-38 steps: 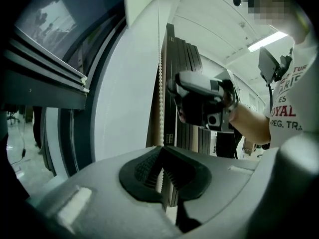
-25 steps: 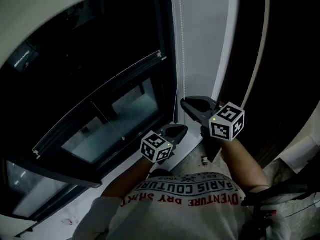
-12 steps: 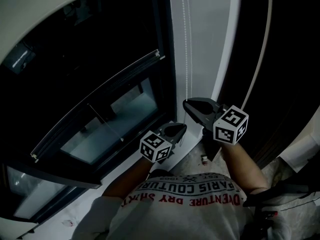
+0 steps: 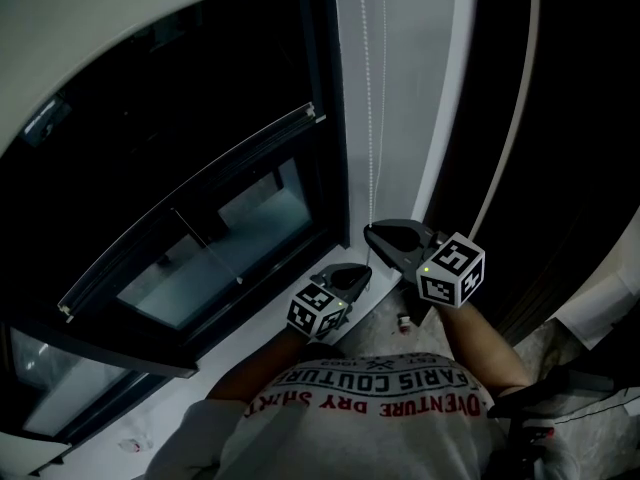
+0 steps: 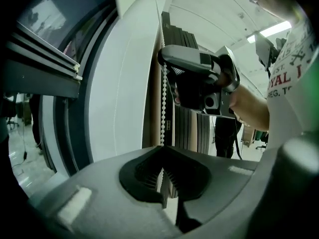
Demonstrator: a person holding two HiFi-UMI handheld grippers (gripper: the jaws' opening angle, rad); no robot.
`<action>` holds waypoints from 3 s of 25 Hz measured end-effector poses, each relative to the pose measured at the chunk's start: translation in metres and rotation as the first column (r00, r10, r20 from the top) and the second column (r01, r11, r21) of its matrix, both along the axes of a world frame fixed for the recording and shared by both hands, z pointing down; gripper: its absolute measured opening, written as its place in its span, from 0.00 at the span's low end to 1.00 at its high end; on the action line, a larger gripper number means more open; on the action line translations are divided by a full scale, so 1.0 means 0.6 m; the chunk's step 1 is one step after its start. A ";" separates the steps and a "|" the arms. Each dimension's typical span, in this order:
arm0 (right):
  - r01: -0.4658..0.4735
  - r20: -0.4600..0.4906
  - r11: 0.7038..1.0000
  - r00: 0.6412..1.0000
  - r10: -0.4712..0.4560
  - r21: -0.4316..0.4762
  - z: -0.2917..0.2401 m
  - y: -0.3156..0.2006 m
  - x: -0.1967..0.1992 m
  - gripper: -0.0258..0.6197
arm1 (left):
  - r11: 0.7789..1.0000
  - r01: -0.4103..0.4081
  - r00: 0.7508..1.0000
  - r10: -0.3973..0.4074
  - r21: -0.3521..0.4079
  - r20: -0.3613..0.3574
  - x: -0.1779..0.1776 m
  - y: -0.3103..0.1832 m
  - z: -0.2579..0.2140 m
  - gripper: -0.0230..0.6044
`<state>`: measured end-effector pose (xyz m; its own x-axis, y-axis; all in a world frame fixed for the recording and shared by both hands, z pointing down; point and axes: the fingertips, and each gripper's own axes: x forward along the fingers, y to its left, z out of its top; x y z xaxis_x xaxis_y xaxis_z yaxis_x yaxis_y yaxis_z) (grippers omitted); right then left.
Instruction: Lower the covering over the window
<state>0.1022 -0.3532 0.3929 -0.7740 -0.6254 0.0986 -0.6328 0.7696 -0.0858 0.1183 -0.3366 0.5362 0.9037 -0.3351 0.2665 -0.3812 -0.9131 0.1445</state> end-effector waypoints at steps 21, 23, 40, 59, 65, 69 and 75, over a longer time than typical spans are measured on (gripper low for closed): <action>-0.001 -0.089 0.976 0.996 -0.019 -0.218 0.225 0.040 -0.031 0.05 | 0.972 0.077 0.980 -0.034 -0.220 0.195 -0.037 0.060 0.206 0.05; 0.002 -0.095 0.976 0.995 -0.024 -0.217 0.230 0.041 -0.038 0.05 | 0.974 0.081 0.977 -0.036 -0.213 0.209 -0.049 0.060 0.208 0.05; 0.004 -0.104 0.978 0.994 -0.026 -0.209 0.230 0.040 -0.042 0.05 | 0.996 0.087 0.991 -0.089 -0.024 -0.095 -0.091 -0.032 -0.136 0.15; 0.012 -0.080 0.975 0.996 -0.030 -0.220 0.236 0.043 -0.046 0.05 | 0.987 0.073 0.982 -0.046 0.146 -0.183 -0.024 -0.068 -0.368 0.05; 0.030 -0.026 0.966 0.999 -0.038 -0.257 0.234 0.043 -0.046 0.05 | 0.984 0.074 0.977 -0.038 0.164 -0.210 -0.029 -0.069 -0.371 0.05; 0.040 -0.015 0.961 0.999 -0.045 -0.273 0.232 0.044 -0.045 0.05 | 0.982 0.088 0.975 -0.050 0.167 -0.218 -0.035 -0.069 -0.372 0.05; 0.050 -0.004 0.963 0.999 -0.053 -0.266 0.231 0.047 -0.044 0.05 | 0.978 0.112 0.970 -0.069 0.177 -0.232 -0.046 -0.074 -0.371 0.05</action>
